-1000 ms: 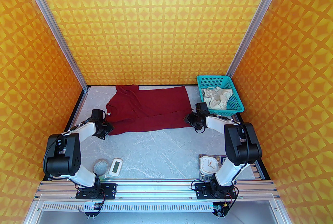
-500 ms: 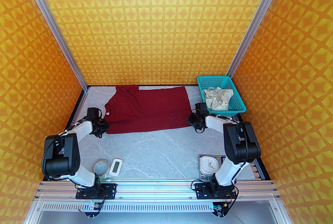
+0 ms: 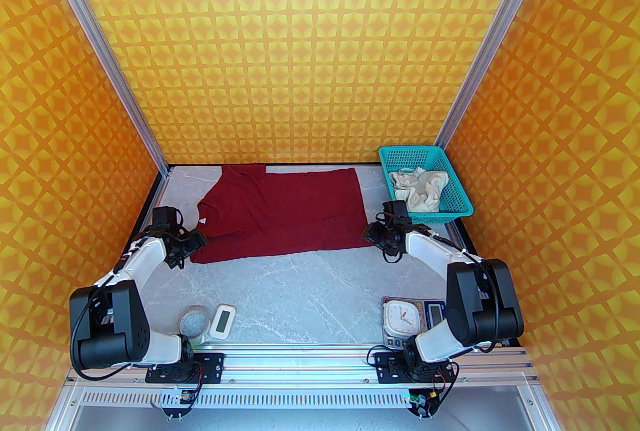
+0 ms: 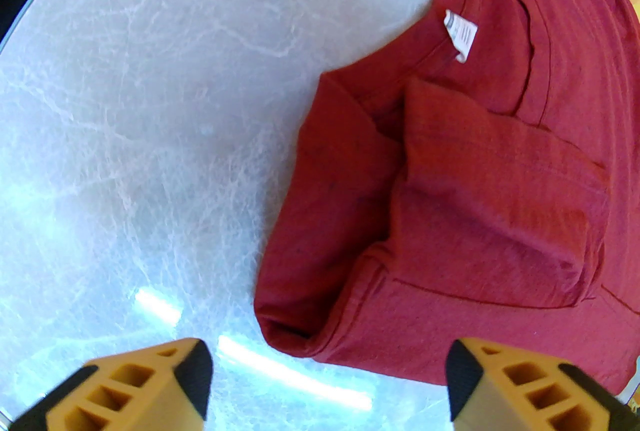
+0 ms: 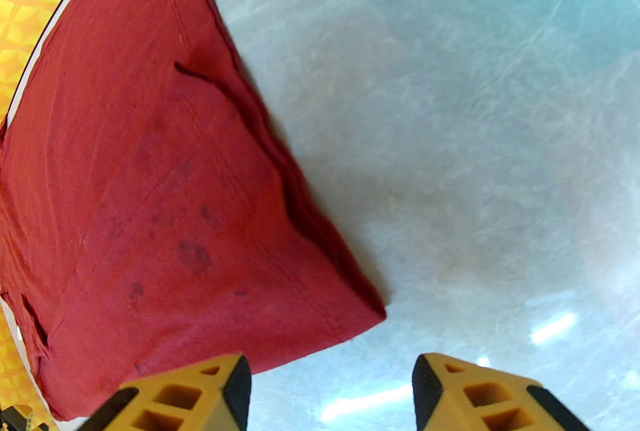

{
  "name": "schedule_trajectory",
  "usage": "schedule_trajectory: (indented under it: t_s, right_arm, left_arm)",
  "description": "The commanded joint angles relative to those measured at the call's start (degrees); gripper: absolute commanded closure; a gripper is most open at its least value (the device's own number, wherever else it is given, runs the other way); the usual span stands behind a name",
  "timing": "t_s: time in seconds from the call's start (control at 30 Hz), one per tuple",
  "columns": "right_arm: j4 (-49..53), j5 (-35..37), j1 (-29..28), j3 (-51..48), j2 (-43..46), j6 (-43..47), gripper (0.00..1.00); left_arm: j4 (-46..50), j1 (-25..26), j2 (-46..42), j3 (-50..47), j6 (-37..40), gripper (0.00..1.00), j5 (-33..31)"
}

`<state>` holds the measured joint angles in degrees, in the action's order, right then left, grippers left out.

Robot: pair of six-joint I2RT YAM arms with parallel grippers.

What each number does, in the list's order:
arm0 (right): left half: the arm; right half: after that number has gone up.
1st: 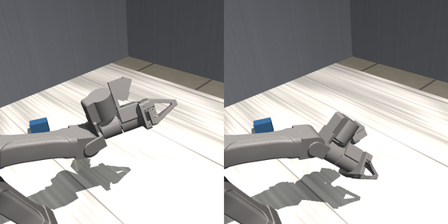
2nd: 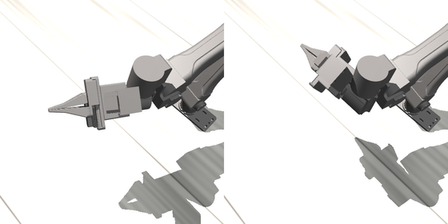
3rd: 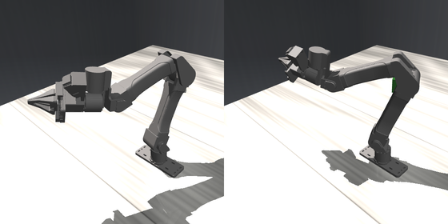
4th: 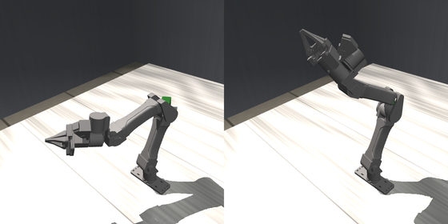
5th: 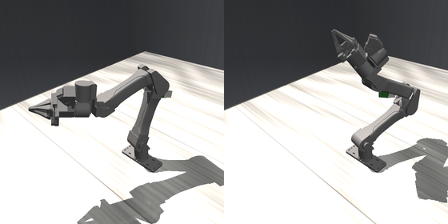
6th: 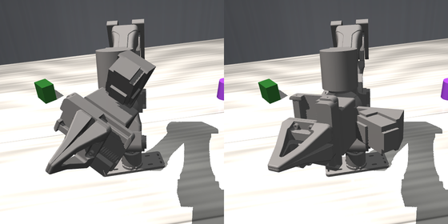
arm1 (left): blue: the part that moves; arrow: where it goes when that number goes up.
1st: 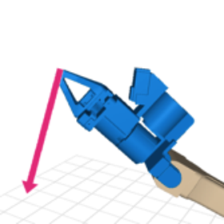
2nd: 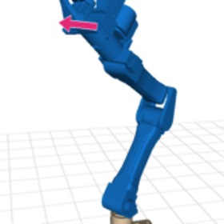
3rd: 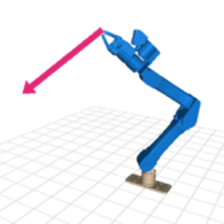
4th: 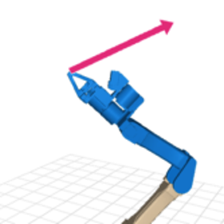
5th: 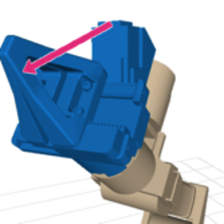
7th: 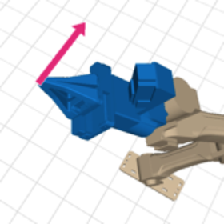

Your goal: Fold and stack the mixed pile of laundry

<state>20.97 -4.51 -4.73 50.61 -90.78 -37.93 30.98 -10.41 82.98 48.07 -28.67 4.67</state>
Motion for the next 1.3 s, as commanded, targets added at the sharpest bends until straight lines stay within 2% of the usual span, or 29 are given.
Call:
schedule_trajectory:
  t_s: [0.0, 0.13, 0.3, 0.37, 0.63, 0.8, 1.0, 1.27]
  right_arm:
    - [-1.66, -2.51, 0.25, 0.15, -4.2, -1.64, 0.42]
    - [-3.15, -2.87, 0.26, 1.31, -7.76, -1.23, 0.45]
    - [-3.99, -2.51, 0.2, 3.02, -10.52, -0.39, 0.55]
    - [-3.83, -2.56, 0.18, 3.79, -11.01, -0.47, 0.59]
    - [-3.68, -1.57, 0.17, 2.33, -8.58, -1.0, 0.86]
    - [-2.72, -0.94, 0.16, 1.3, -6.68, -0.92, 1.0]
    - [0.06, -0.92, 0.16, -2.37, -1.28, -1.09, 1.0]
    - [4.68, -2.59, 0.16, -11.62, 9.71, -1.16, 1.0]
  left_arm:
    - [-4.6, -0.04, 3.02, -2.73, -2.79, 0.16, 4.59]
    - [-9.16, -0.04, 7.78, -2.66, -4.96, 0.19, 7.37]
    - [-10.83, -0.07, 10.94, -1.55, -5.0, 0.35, 7.2]
    - [-10.61, -0.04, 11.5, -1.04, -4.93, 0.44, 7.11]
    - [-8.66, -0.09, 8.81, -0.62, -4.06, 0.98, 6.23]
    - [-5.61, -0.05, 7.49, -0.04, -2.36, 1.0, 5.96]
    - [-0.84, -0.35, 4.65, -0.6, -1.0, 1.0, 4.08]
    - [5.54, -4.24, -0.39, -2.11, 0.59, 1.0, 2.72]
